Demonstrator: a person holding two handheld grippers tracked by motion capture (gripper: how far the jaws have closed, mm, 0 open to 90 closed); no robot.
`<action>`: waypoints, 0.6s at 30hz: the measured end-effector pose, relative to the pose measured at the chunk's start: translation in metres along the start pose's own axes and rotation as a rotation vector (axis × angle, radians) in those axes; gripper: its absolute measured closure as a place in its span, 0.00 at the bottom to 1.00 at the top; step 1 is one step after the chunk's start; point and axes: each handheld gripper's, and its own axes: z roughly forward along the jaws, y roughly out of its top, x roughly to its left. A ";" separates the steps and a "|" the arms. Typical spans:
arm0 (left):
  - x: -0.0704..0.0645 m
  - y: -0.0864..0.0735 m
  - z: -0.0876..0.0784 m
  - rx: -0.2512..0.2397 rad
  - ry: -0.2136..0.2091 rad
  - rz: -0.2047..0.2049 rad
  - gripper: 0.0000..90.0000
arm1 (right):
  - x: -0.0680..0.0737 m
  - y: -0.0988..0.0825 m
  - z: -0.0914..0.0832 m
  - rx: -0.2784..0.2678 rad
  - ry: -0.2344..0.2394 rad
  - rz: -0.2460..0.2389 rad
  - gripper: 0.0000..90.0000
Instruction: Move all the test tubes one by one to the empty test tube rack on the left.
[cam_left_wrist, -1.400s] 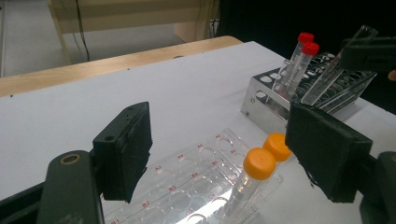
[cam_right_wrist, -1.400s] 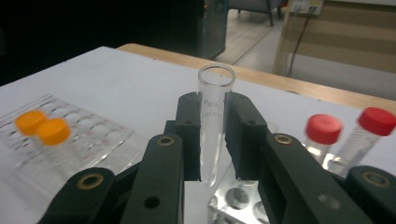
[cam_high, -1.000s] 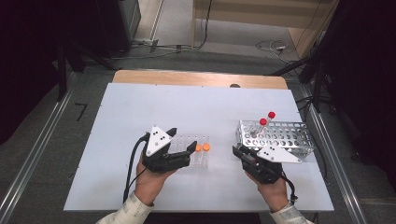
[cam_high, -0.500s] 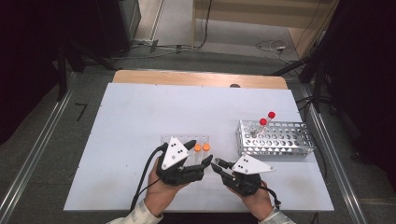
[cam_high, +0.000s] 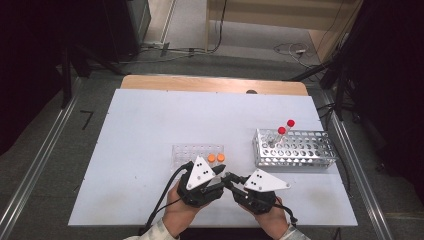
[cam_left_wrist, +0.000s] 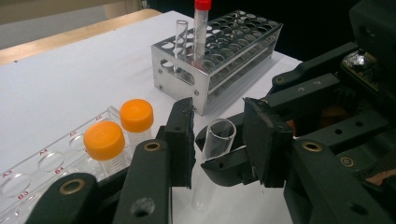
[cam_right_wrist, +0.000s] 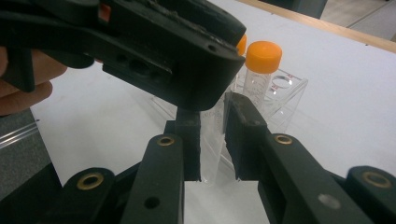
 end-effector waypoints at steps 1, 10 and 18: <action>0.000 0.000 0.000 0.001 -0.002 -0.002 0.72 | 0.000 0.000 0.000 0.001 0.000 0.000 0.82; 0.001 -0.002 0.002 0.006 -0.012 -0.012 0.79 | 0.003 0.000 0.000 0.000 0.003 -0.013 0.82; 0.002 -0.002 0.002 0.009 -0.018 -0.010 0.84 | 0.004 0.000 0.000 -0.003 0.002 -0.016 0.82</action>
